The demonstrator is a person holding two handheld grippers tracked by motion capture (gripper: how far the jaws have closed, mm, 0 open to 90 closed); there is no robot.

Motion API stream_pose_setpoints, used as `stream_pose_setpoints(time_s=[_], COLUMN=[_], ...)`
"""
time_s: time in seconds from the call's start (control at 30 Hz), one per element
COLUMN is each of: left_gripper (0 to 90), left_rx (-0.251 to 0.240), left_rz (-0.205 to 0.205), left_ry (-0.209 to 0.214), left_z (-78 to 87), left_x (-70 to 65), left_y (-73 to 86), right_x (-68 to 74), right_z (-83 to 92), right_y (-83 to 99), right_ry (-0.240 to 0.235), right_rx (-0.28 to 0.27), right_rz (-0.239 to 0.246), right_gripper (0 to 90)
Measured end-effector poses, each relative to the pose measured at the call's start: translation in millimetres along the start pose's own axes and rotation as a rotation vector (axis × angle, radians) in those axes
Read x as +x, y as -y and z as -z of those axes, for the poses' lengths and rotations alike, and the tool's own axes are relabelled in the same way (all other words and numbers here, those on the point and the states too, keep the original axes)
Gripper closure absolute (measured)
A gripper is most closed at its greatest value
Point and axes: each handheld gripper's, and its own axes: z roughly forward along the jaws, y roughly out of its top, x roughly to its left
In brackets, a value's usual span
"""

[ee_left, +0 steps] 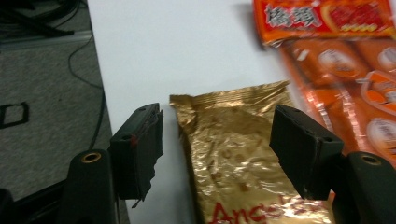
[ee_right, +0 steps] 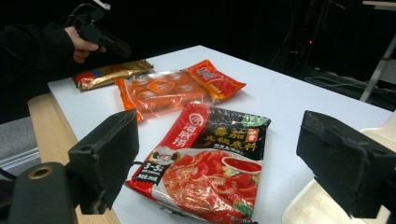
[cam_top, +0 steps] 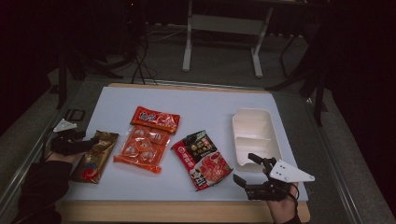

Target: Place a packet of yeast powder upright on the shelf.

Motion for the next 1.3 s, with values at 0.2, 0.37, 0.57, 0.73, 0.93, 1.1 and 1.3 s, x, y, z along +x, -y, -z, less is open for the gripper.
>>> stream_pose_setpoints(time_s=[0.2,0.37,0.57,0.73,0.93,1.1,1.3], left_gripper=[36.5,37.8,45.3,57.3,79.8,89.2,90.0], left_rx=[0.08,0.094,0.162,0.177,0.163,0.159,0.116], left_rz=[-0.016,0.014,0.004,0.005,-0.06,-0.079,-0.045], left_ry=[-0.046,-0.031,0.01,-0.024,-0.076,-0.091,-0.051], left_z=[-17.6,-27.1,-36.1,-33.8,-33.7,-29.2,-11.9], left_x=[-1.2,-2.2,-10.2,-12.0,-18.4,-20.6,-20.3], left_y=[1.5,2.7,-2.7,-7.3,-8.3,-11.5,-17.7], right_x=[-0.7,-1.3,-0.8,-1.1,-1.5,-1.6,-1.7], right_z=[-0.8,-1.3,-1.6,-1.7,-1.5,-0.9,-0.9], right_y=[1.0,2.0,1.8,2.0,2.0,1.8,1.8], right_ry=[0.0,0.003,0.002,-0.001,0.002,0.005,0.002], right_rx=[0.008,0.018,0.021,0.028,0.033,0.032,0.034], right_rz=[0.0,-0.003,0.005,0.003,0.005,0.005,0.003], right_gripper=[12.9,13.1,13.1,13.3,13.5,13.6,13.7])
